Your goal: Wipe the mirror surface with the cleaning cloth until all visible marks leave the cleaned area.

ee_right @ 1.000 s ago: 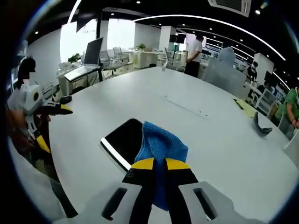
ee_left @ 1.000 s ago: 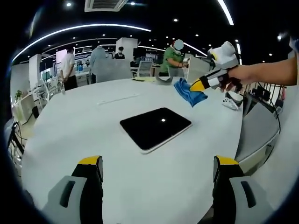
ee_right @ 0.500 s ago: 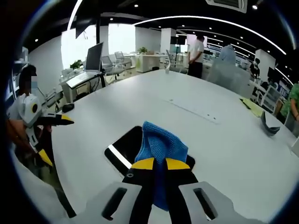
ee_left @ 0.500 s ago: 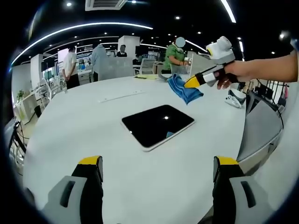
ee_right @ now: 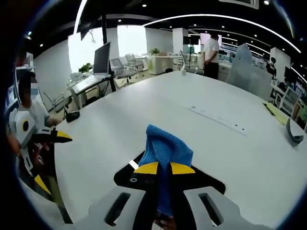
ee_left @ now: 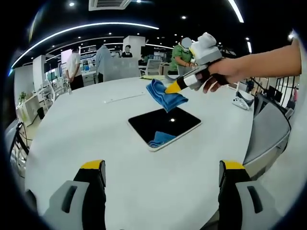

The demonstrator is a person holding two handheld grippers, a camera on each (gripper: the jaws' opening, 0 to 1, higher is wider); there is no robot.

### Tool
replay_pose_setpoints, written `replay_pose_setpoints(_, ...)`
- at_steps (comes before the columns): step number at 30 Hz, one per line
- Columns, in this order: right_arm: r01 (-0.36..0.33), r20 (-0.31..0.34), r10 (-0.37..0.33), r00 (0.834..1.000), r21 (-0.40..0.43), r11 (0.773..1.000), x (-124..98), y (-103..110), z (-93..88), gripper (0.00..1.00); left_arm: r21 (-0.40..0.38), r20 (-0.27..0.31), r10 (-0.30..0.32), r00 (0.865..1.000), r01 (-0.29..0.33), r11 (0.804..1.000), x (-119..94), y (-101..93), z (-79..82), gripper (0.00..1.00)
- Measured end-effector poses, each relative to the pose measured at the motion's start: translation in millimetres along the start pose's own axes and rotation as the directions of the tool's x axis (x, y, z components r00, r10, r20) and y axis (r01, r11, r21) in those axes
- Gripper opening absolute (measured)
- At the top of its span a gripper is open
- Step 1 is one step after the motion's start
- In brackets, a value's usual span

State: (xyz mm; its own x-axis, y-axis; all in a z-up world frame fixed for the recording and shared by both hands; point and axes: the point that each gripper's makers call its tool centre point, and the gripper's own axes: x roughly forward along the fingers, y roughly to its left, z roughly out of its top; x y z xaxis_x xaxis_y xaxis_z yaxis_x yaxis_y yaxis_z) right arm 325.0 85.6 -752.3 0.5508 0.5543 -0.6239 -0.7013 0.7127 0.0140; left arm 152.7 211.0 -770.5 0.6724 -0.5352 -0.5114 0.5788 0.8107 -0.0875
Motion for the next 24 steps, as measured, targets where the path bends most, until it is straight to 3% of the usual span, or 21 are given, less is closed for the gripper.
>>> replay_pose_setpoints(6,-0.018,-0.047,0.017,0.999,-0.013,1.0,16,2,2.3,0.03,-0.006,-0.003,0.006,1.0,-0.006,1.0,1,1.0,-2.7,0.99)
replay_pose_setpoints(9,-0.017,-0.039,0.017,0.999,-0.013,1.0,23,0,6.0,0.03,-0.008,-0.001,0.005,1.0,-0.005,1.0,2,0.4,-2.1,0.99)
replay_pose_setpoints(11,-0.026,-0.066,0.027,0.997,0.017,1.0,30,2,2.6,0.03,-0.01,0.0,0.006,1.0,-0.006,1.0,2,0.5,-1.6,0.99)
replay_pose_setpoints(15,-0.035,-0.088,0.034,0.996,-0.011,0.999,41,8,-1.5,0.03,-0.015,0.006,0.01,1.0,-0.01,1.0,2,1.0,0.9,0.99)
replay_pose_setpoints(24,-0.057,-0.1,0.055,0.993,-0.015,0.998,52,16,1.1,0.03,-0.03,0.012,0.023,1.0,-0.023,0.999,0,6.6,3.4,0.99)
